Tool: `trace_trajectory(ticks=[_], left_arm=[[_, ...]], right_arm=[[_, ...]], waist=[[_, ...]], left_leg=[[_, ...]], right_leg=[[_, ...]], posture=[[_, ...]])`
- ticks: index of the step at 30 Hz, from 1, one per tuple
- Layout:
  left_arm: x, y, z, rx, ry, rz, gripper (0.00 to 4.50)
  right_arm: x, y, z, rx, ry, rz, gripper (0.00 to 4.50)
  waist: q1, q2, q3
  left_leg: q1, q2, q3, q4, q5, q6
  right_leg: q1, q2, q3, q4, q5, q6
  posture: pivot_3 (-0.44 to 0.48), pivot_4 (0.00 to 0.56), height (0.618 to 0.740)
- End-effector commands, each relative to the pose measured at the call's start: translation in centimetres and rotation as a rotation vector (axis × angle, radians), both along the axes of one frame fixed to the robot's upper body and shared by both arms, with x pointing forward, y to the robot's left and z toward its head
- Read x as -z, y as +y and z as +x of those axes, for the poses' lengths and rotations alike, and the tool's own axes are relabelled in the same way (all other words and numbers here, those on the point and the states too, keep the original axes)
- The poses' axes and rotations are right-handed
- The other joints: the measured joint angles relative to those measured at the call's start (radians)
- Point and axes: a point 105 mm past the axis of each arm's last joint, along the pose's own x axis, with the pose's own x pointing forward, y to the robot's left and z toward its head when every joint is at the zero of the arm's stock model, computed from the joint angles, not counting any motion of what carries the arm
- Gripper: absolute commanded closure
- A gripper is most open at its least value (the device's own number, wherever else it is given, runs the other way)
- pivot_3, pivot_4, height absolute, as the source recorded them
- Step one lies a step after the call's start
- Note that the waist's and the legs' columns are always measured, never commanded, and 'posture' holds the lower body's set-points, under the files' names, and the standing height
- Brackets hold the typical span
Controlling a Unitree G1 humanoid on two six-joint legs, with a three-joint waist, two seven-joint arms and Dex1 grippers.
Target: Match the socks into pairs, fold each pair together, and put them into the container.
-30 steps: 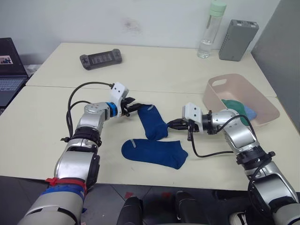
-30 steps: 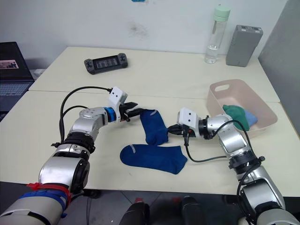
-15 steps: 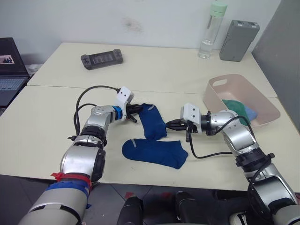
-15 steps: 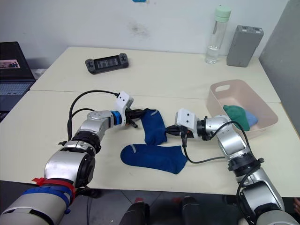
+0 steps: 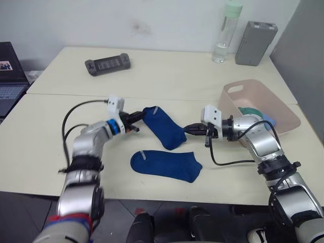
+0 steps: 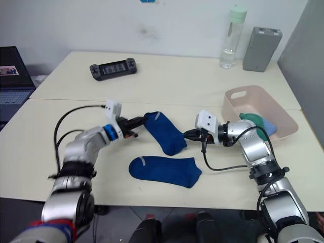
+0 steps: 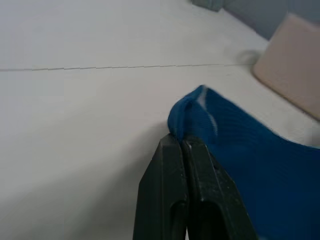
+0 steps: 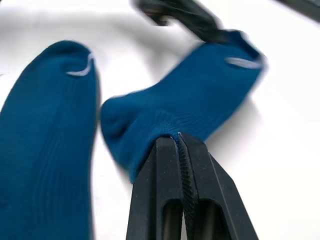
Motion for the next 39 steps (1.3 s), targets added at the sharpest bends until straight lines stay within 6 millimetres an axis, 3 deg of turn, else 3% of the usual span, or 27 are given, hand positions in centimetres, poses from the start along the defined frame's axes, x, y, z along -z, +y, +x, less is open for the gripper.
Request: trace_trajectory(ticks=[1,4,7,11,18,21,24,29,32,39], left_arm=[[-2.4,-1.3,-3.2,0.002,-0.032,-0.048,4.49],[-2.7,-1.6,-5.4,-0.077,-0.023,-0.112,4.49],[-2.2,-0.7,-6.0,-0.203,-0.025,-0.14,4.49],[-0.3,0.7,-6.8,-0.303,-0.001,-0.112,4.49],[1.6,1.2,-7.4,-0.331,0.026,-0.092,4.49],[1.7,1.2,-7.2,-0.326,0.016,-0.083,4.5],[1.9,1.8,-6.7,-0.343,0.02,-0.074,3.86],[1.0,3.7,-6.3,-0.371,-0.007,-0.034,2.29],[-0.2,4.3,-6.4,-0.32,-0.036,0.0,1.3],[-0.1,4.9,-4.2,-0.243,0.0,0.123,1.3]], right_arm=[[-2.0,0.3,0.2,-0.035,0.062,0.097,4.5],[-2.0,0.2,0.6,-0.041,0.163,0.121,4.5],[-1.1,0.1,1.4,-0.013,0.243,0.122,4.5],[1.4,-0.2,3.1,0.061,0.202,0.008,4.5],[1.8,-1.0,4.1,0.095,0.138,-0.035,4.5],[1.5,-0.9,3.9,0.089,0.135,-0.019,3.79],[0.6,-1.1,3.9,0.105,0.136,0.013,2.74],[-0.2,-3.1,3.2,0.163,0.18,0.042,0.97],[0.0,-3.7,2.2,0.208,0.274,0.079,0.95],[3.1,-1.7,-0.2,0.268,0.505,0.087,0.95]], waist=[[0.003,0.0,0.0],[0.01,0.0,0.0],[0.014,0.0,0.0],[0.012,0.0,0.0],[0.014,0.0,0.0],[0.013,0.0,0.0],[0.013,0.0,0.0],[0.013,0.0,0.0],[0.013,0.0,0.0],[0.012,0.0,0.0]], left_leg=[[0.0,0.0,-0.001,0.0,0.0,0.0],[0.0,-0.001,-0.002,0.0,0.0,0.0],[0.001,-0.002,-0.001,0.001,0.001,-0.002],[0.003,-0.002,0.003,0.001,0.002,-0.002],[0.002,-0.002,0.005,0.0,0.001,-0.002],[0.001,-0.002,0.005,0.0,0.001,-0.002],[0.002,-0.002,0.005,0.0,0.001,-0.002],[0.001,-0.002,0.005,0.0,0.001,-0.002],[0.001,-0.002,0.004,-0.001,0.001,-0.002],[0.002,-0.002,0.004,0.0,0.001,-0.002]], right_leg=[[0.0,-0.001,0.0,0.0,0.0,0.0],[0.001,0.0,-0.002,0.001,0.0,0.0],[0.002,0.0,-0.003,0.001,0.0,0.0],[0.003,0.001,-0.001,0.001,0.0,0.0],[0.001,0.001,0.0,0.0,0.0,0.0],[0.001,0.001,0.0,0.0,0.0,0.0],[0.001,0.001,0.0,0.0,0.0,0.0],[0.001,0.001,0.0,0.0,0.0,0.0],[0.001,0.001,0.0,-0.001,0.0,0.0],[0.001,0.002,0.0,-0.001,0.0,0.0]], posture=[[0.0,0.15,0.74],[0.0,0.15,0.74],[0.0,0.15,0.74],[0.0,0.15,0.74],[0.0,0.15,0.74],[0.0,0.15,0.74],[0.0,0.15,0.74],[0.0,0.15,0.74],[0.0,0.15,0.74],[0.0,0.15,0.74]])
